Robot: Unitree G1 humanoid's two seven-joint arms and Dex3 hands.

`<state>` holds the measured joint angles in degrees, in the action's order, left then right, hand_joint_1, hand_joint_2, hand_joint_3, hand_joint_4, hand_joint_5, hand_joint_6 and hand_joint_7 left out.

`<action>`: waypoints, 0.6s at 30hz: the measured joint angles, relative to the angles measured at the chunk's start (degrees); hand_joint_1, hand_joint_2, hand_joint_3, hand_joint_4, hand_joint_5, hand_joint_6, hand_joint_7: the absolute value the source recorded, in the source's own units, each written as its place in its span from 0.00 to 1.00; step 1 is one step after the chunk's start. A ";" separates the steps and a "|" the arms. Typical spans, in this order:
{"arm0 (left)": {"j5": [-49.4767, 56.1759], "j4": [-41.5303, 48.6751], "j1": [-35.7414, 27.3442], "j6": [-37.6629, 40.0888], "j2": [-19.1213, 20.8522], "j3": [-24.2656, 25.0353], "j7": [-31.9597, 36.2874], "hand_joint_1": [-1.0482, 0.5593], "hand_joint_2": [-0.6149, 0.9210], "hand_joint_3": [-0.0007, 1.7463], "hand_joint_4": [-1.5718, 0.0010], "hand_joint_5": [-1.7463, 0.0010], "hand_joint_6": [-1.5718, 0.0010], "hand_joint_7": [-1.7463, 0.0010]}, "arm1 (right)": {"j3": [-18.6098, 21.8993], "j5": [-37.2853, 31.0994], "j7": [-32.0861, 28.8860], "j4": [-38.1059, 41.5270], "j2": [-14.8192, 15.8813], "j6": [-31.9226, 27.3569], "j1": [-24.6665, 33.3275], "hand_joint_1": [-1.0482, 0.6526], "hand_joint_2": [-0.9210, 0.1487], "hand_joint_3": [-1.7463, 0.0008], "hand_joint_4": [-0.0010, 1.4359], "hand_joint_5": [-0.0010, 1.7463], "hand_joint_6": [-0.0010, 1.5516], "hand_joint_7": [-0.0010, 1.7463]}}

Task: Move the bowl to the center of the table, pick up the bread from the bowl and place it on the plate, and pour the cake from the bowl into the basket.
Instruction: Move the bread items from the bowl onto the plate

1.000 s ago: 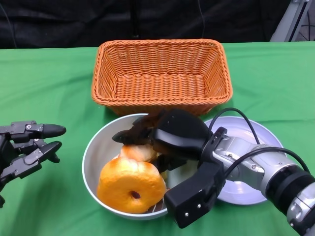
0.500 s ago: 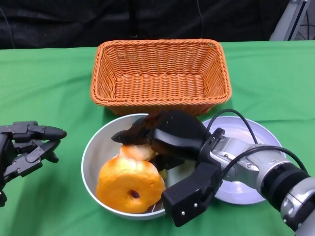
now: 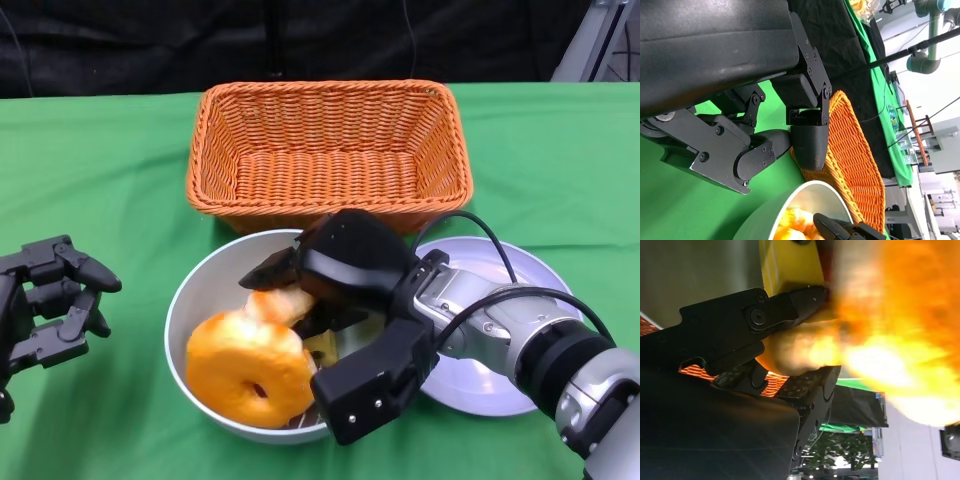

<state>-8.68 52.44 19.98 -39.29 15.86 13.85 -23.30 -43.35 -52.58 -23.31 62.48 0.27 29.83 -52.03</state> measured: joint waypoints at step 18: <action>-0.26 0.64 0.01 -1.44 -0.12 -0.58 0.01 0.57 0.75 0.58 0.43 0.17 0.39 0.37 | 4.79 1.72 -11.79 -4.11 5.03 5.41 1.11 0.46 0.09 1.00 0.56 0.59 0.76 0.01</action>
<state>-8.94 53.08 19.99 -40.73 15.73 13.27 -23.30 -38.56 -50.85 -35.10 58.38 5.30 35.24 -50.93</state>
